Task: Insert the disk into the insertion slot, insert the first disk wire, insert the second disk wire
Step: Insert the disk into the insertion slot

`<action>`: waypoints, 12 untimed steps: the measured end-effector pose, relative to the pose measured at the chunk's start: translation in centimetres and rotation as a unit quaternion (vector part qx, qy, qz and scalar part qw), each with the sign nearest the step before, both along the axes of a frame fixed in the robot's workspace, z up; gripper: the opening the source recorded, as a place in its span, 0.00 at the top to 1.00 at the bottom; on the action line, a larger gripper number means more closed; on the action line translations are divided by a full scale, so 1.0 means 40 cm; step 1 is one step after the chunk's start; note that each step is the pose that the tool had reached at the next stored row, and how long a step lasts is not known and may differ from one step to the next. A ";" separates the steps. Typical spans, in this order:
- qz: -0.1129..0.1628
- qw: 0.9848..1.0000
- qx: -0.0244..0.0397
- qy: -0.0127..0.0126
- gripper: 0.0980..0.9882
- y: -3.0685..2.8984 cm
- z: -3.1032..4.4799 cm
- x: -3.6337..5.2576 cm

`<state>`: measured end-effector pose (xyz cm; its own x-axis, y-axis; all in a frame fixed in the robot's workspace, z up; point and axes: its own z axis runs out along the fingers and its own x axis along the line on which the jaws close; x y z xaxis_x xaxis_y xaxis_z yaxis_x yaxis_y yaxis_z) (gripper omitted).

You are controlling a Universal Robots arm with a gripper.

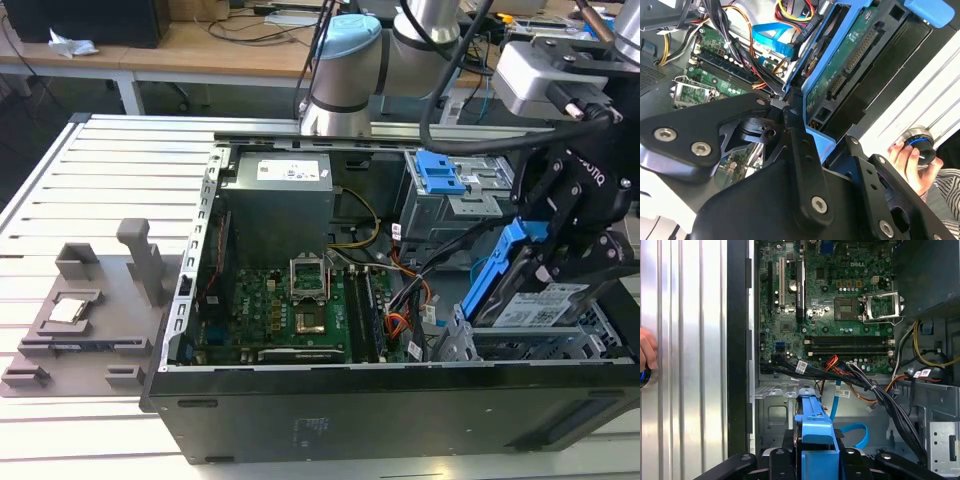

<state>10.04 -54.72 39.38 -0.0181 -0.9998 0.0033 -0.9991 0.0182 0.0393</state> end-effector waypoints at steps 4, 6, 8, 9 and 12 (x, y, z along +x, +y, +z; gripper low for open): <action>0.000 1.000 0.000 0.000 0.70 0.000 -0.004 0.000; 0.000 1.000 0.000 0.000 0.70 0.000 -0.005 0.000; 0.000 1.000 0.000 0.000 0.70 0.000 -0.005 0.000; 0.000 1.000 0.000 0.000 0.70 0.000 -0.005 0.000; 0.000 1.000 0.000 0.000 0.68 0.000 -0.005 0.000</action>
